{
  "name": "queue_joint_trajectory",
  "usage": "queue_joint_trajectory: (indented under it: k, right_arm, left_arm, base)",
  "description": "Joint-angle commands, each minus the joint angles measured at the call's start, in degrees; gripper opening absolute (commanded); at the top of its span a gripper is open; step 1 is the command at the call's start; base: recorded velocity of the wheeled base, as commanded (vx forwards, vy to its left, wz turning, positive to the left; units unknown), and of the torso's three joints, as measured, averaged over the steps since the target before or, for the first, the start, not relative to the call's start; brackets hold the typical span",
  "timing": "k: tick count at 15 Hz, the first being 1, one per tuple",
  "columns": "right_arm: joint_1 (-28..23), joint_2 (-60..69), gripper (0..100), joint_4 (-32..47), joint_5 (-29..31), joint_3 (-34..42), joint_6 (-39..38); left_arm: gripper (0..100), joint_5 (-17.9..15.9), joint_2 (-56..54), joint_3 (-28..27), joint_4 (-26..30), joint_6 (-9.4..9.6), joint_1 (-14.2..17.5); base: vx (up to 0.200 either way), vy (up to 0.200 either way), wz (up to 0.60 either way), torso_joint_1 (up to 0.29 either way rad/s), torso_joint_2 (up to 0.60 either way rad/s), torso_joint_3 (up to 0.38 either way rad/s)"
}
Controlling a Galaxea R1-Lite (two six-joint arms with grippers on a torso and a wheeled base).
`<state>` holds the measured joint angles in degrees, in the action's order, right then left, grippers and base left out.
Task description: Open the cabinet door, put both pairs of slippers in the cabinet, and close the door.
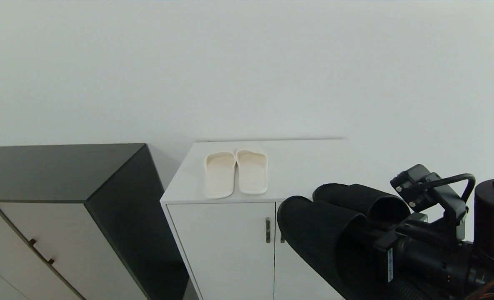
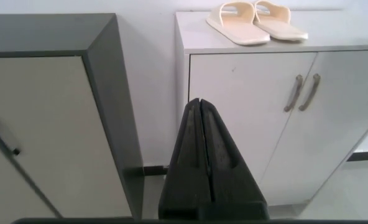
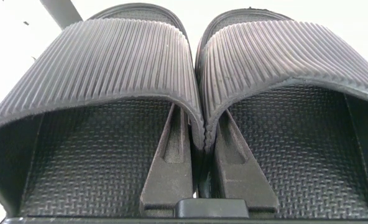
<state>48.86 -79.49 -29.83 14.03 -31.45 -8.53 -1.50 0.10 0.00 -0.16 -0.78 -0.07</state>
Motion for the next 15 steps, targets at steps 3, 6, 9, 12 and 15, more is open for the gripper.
queue_joint_trajectory:
  k: [3,6,9,12,15]
  right_arm:
    - [-0.4,0.2,0,-0.1,-0.9,1.5,0.8]
    - [-1.2,1.5,0,-0.3,-2.9,1.8,2.4]
    - [-1.2,1.7,0,-0.2,-3.0,1.8,2.5]
    - [-1.1,1.7,0,-0.1,-3.0,2.2,2.6]
    - [-1.1,1.7,0,-0.1,-3.0,2.3,2.7]
  left_arm:
    - [0,0.0,0.0,0.0,0.0,-0.01,0.0]
    - [0,0.0,0.0,0.0,0.0,-0.01,0.0]
    - [0,0.0,0.0,0.0,0.0,-0.01,0.0]
    - [0,0.0,0.0,0.0,0.0,-0.01,0.0]
    - [0,0.0,0.0,0.0,0.0,-0.01,0.0]
  base:
    - [0.000,0.000,0.00,0.000,0.00,0.000]
    - [0.000,0.000,0.00,0.000,0.00,0.000]
    - [0.000,-0.200,0.00,0.001,0.00,-0.001]
    - [0.000,-0.067,0.00,0.002,0.00,0.002]
    - [0.000,0.000,0.00,0.000,0.00,0.000]
